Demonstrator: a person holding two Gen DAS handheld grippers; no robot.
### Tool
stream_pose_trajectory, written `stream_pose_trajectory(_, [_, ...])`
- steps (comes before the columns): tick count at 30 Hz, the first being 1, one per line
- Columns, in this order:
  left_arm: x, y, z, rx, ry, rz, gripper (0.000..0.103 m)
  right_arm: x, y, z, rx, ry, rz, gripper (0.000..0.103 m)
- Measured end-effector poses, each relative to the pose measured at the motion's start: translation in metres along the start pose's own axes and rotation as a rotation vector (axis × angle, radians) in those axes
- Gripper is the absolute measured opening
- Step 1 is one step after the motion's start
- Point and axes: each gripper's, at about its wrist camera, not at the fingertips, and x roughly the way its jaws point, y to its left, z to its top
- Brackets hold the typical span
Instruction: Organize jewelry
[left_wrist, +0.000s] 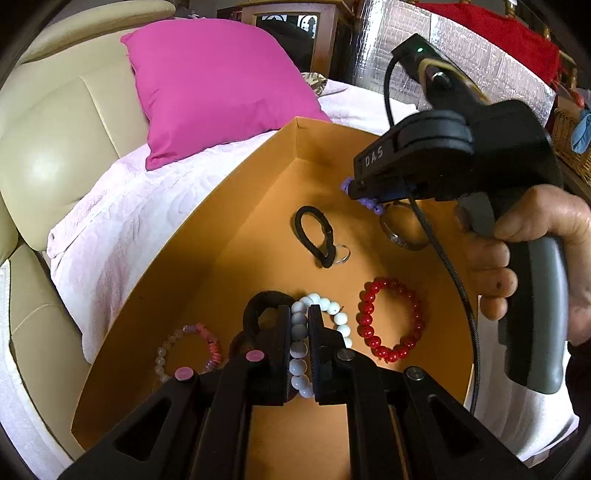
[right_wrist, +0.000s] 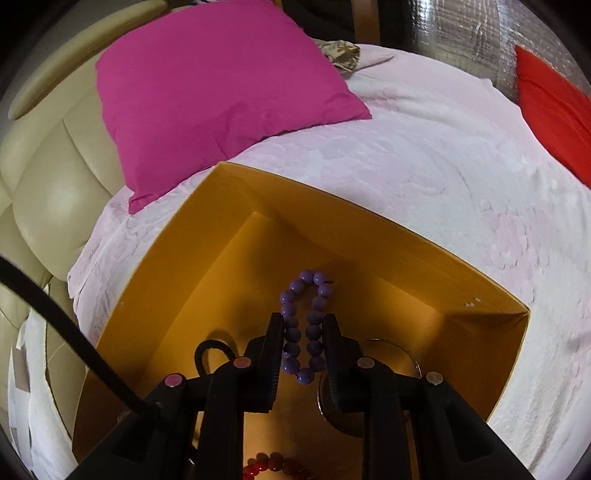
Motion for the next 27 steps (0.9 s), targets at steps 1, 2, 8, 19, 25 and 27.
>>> stream_pose_trajectory(1, [0.001, 0.000, 0.000, 0.003, 0.002, 0.006, 0.010, 0.000, -0.002, 0.000, 0.011, 0.003, 0.010, 0.030])
stream_pose_trajectory(2, [0.001, -0.001, 0.000, 0.003, 0.004, 0.011, 0.010, -0.002, -0.003, 0.000, 0.022, 0.000, 0.019, 0.032])
stream_pose_trajectory(8, [-0.003, -0.005, 0.003, 0.009, 0.024, 0.074, 0.033, -0.031, -0.005, -0.006, 0.014, -0.080, 0.052, 0.056])
stream_pose_trajectory(19, [-0.051, -0.018, 0.007, 0.054, -0.053, 0.237, 0.075, -0.126, -0.026, -0.055, -0.077, -0.221, 0.052, 0.063])
stream_pose_trajectory(25, [-0.107, -0.034, 0.010, 0.078, -0.169, 0.285, 0.081, -0.184, -0.036, -0.104, -0.125, -0.303, 0.058, 0.063])
stream_pose_trajectory(27, [-0.126, -0.041, 0.013, 0.087, -0.209, 0.317, 0.083, -0.206, -0.039, -0.122, -0.136, -0.336, 0.058, 0.064])
